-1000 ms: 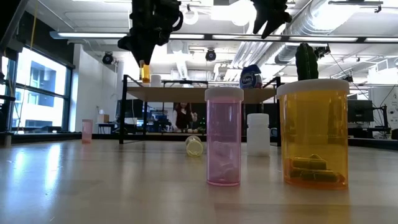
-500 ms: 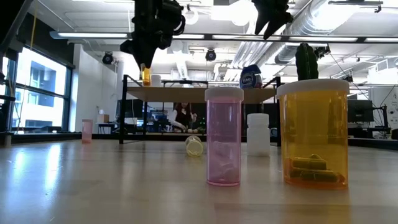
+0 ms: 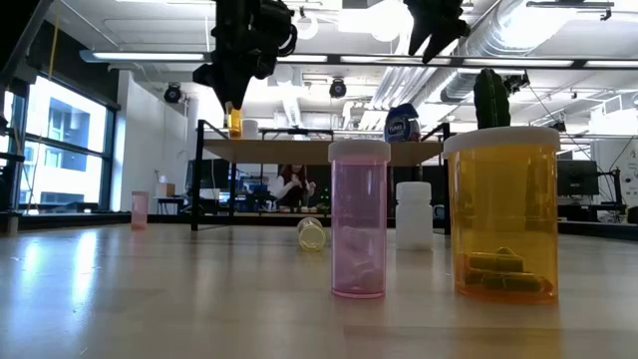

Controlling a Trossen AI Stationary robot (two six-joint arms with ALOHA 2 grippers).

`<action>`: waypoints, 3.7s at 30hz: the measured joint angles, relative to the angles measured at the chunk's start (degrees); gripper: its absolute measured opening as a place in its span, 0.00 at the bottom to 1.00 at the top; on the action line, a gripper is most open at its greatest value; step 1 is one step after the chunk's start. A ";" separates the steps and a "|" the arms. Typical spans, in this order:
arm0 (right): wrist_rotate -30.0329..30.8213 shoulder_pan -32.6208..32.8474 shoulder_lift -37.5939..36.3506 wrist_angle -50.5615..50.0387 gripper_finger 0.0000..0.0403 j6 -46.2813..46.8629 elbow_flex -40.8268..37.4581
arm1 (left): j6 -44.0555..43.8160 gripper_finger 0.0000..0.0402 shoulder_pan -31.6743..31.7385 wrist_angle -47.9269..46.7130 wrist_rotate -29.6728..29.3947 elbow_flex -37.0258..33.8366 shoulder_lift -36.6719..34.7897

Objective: Pick and place medicine bottles onto shelf by color
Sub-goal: Put the left orange pill bottle on the shelf, then put the white pill bottle on the shelf

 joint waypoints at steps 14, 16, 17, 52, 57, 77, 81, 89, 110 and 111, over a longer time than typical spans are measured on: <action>0.00 0.00 0.00 0.00 0.62 0.00 0.00 | 0.91 0.45 0.00 0.07 -1.05 0.02 0.00; 0.00 0.00 0.00 0.00 0.62 0.00 0.00 | 0.08 0.46 0.05 0.09 -1.04 0.02 0.00; 0.01 0.00 0.00 0.00 0.62 0.00 0.00 | 0.02 0.47 0.11 0.09 -0.82 0.02 0.00; -7.80 7.02 -0.02 -0.71 0.62 7.06 0.00 | 11.84 0.46 4.56 0.08 2.58 0.09 -9.18; -6.27 10.36 -0.07 -2.68 0.62 7.06 -1.42 | 13.53 0.46 4.15 0.18 2.64 0.09 -11.04; -12.15 24.04 -2.45 9.29 0.62 3.33 -23.73 | -0.05 0.46 -6.04 25.72 11.52 -23.74 -26.36; -15.86 25.36 -2.99 13.27 0.62 -0.22 -28.04 | -3.77 0.46 -10.04 34.32 11.29 -29.74 -30.21; -20.41 29.41 -2.95 22.59 0.62 -5.96 -35.27 | -10.48 0.46 -17.92 47.79 9.78 -38.41 -36.00; -14.29 40.24 -2.93 56.12 0.62 -4.48 -56.29 | -27.23 0.46 -34.84 41.42 -7.75 -46.58 -43.65; -12.98 40.59 -2.93 57.44 0.62 -4.47 -57.20 | -27.36 0.46 -35.20 41.29 -8.21 -46.58 -43.65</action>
